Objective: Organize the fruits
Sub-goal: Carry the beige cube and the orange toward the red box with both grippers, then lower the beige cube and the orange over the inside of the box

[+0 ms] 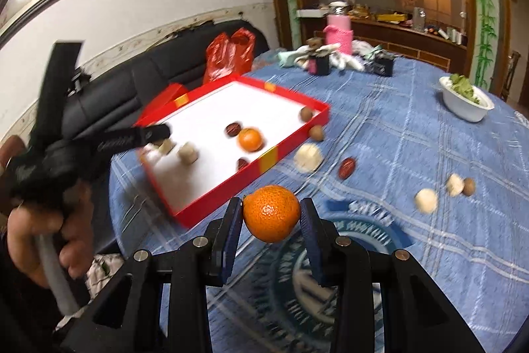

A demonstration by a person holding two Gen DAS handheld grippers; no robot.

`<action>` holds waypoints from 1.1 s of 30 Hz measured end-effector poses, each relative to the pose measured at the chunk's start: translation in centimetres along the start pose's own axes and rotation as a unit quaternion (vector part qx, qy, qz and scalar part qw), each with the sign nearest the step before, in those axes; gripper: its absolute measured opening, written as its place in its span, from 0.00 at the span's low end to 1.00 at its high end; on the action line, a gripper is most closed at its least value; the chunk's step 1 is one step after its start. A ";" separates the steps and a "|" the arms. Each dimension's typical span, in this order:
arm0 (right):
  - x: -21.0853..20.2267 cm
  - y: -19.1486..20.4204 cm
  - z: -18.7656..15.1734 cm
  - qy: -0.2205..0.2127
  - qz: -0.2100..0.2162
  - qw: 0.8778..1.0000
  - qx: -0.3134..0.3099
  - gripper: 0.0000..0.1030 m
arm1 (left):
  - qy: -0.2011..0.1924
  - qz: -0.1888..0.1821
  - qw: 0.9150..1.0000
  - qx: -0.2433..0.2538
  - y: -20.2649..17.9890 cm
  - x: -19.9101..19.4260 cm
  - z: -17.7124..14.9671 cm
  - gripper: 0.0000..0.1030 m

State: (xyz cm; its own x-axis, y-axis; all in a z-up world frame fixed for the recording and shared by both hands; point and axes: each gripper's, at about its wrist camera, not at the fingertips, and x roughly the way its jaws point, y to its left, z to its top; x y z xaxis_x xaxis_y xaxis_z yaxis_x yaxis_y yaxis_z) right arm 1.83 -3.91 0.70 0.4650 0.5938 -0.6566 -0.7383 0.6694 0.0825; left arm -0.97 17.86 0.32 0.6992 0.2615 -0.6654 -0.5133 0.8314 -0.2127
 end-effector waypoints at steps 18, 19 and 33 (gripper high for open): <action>2.3 2.0 2.4 -0.010 0.027 1.000 -0.010 0.35 | 0.002 0.026 1.000 0.010 0.0 1.3 0.5 0.18; 2.4 1.8 2.6 -0.012 0.026 1.000 -0.006 0.35 | 0.002 0.027 1.000 0.009 0.0 1.3 0.5 0.18; 5.3 1.0 6.2 -0.017 0.037 0.999 0.014 0.35 | -0.002 0.057 0.998 0.021 -0.7 2.6 1.8 0.18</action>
State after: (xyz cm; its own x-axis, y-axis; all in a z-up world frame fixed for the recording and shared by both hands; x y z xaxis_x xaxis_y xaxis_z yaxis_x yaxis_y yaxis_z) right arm 6.58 2.67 2.01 0.4265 0.6564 -0.6223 -0.7574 0.6353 0.1510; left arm 2.08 18.79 0.04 0.6399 0.3565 -0.6808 -0.5676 0.8164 -0.1060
